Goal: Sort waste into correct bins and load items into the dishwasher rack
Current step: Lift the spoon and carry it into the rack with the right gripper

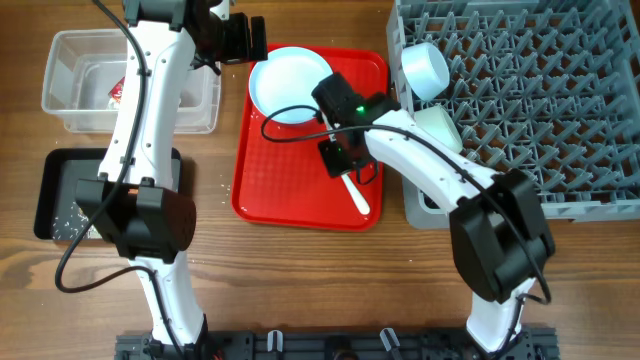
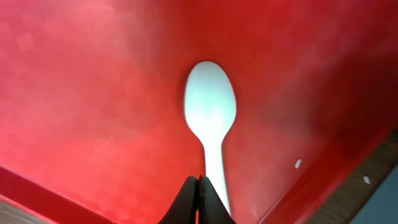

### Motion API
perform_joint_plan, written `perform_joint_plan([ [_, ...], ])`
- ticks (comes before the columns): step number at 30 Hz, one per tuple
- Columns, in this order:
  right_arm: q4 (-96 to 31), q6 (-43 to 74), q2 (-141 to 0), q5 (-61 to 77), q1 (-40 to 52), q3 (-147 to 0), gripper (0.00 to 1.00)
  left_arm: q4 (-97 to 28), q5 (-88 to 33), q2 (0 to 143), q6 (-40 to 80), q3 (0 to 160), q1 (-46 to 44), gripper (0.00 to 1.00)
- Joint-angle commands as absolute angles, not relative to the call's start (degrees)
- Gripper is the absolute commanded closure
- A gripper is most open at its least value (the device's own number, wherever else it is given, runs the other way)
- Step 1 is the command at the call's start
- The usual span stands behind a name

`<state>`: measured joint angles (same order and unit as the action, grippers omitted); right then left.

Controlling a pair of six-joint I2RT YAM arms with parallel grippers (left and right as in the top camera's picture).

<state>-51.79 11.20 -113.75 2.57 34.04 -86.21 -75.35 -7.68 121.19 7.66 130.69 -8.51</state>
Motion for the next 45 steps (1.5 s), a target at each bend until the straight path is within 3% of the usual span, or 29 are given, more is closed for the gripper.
perform_joint_plan([
  [1,-50.96,10.26,-112.79,2.13,33.87,-85.95,0.96,-75.2,-7.38,121.93,7.99,130.39,-8.51,0.0],
  [2,-50.22,10.24,-112.95,1.45,33.89,-85.84,0.76,-75.2,-7.38,121.93,7.99,130.39,-8.51,0.0],
  [3,-49.39,10.17,-113.16,0.78,33.82,-85.73,0.44,-75.2,-7.38,121.93,7.99,130.39,-8.51,0.0],
  [4,-48.82,9.76,-113.6,0.3,33.69,-85.69,0.26,-75.2,-7.38,121.93,7.99,130.39,-8.51,0.0],
  [6,-48.42,8.99,-114.78,-0.05,33.71,-85.65,0.12,-75.2,-7.38,121.93,7.99,130.39,-8.51,0.0],
  [9,-48.01,8.97,-118.1,-0.12,33.67,-85.14,0.07,-75.2,-7.38,121.93,7.99,130.39,-8.51,0.0],
  [12,-47.55,9.02,-121.3,0.12,33.71,-84.77,0.08,-75.2,-7.38,121.93,7.99,130.39,-8.51,0.0],
  [14,-47.11,9.04,-123.31,0.75,33.74,-84.77,0.14,-75.2,-7.38,121.93,7.99,130.39,-8.51,0.0],
  [18,-45.89,9.19,-124.2,2.15,33.95,-84.77,0.39,-75.2,-7.4,121.93,7.99,130.39,-8.51,0.0],
  [20,-45.87,9.19,-124.31,3.38,33.93,-84.77,0.58,-75.2,-7.4,121.93,7.99,130.39,-8.51,0.0],
  [26,-45.87,9.17,-124.31,3.57,34.11,-84.75,0.96,-75.2,-7.38,121.93,7.99,130.39,-8.51,0.0],
  [45,-48.99,9.13,-123.22,5.08,34.7,-84.44,0.96,-75.2,-7.38,121.93,7.99,130.39,-8.51,0.0],
])
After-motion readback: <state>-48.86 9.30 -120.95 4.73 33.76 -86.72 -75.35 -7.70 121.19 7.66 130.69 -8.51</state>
